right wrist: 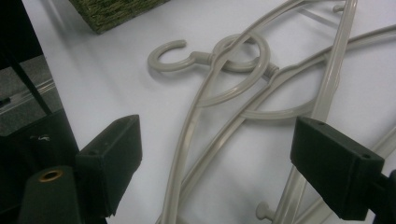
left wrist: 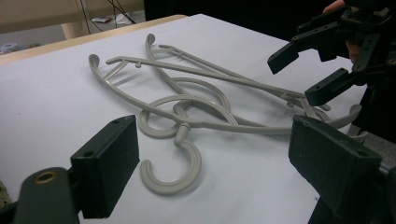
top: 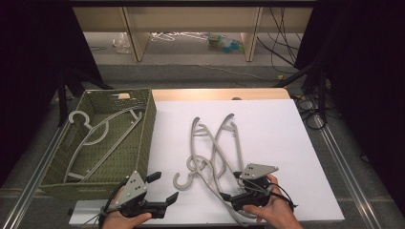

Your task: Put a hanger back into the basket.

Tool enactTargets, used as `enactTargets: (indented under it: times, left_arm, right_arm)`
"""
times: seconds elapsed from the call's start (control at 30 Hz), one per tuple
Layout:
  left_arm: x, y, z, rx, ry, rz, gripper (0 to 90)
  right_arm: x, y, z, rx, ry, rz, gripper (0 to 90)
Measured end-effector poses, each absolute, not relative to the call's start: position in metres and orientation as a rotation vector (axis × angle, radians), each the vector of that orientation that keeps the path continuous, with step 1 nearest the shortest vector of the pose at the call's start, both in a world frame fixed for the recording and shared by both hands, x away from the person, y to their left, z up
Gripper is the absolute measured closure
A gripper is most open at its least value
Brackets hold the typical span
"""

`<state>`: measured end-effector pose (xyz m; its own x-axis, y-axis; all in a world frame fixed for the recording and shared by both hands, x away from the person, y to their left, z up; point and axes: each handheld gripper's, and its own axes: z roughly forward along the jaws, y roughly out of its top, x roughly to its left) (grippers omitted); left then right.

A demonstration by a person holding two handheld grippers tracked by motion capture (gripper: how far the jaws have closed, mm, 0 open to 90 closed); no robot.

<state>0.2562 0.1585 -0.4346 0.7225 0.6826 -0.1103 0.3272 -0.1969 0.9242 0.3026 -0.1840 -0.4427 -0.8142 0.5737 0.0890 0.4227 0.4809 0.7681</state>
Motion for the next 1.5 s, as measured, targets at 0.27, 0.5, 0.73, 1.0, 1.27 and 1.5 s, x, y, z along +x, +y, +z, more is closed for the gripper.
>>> enactTargets:
  times: [0.27,0.5,0.73,1.0,1.27,1.5]
  left_arm:
    - [0.256,0.158,-0.435,1.804,0.785,0.39,16.1]
    - [0.256,0.159,-0.436,1.808,0.778,0.388,16.2]
    - [0.256,0.161,-0.436,1.802,0.785,0.39,16.3]
    - [0.256,0.162,-0.437,1.798,0.771,0.373,16.2]
    - [0.255,0.162,-0.436,1.8,0.774,0.383,16.5]
    - [0.256,0.165,-0.436,1.79,0.784,0.389,17.0]
  right_arm:
    - [0.314,-0.169,-0.452,0.88,2.595,1.101,17.7]
    - [0.325,-0.151,-0.464,0.888,2.658,0.968,20.9]
    - [0.328,-0.136,-0.466,0.838,2.716,0.907,33.0]
    - [0.329,-0.113,-0.464,0.73,2.782,0.821,49.8]
    - [0.329,-0.104,-0.471,0.778,2.836,0.741,60.2]
    - [0.336,-0.107,-0.467,0.848,2.848,0.759,73.0]
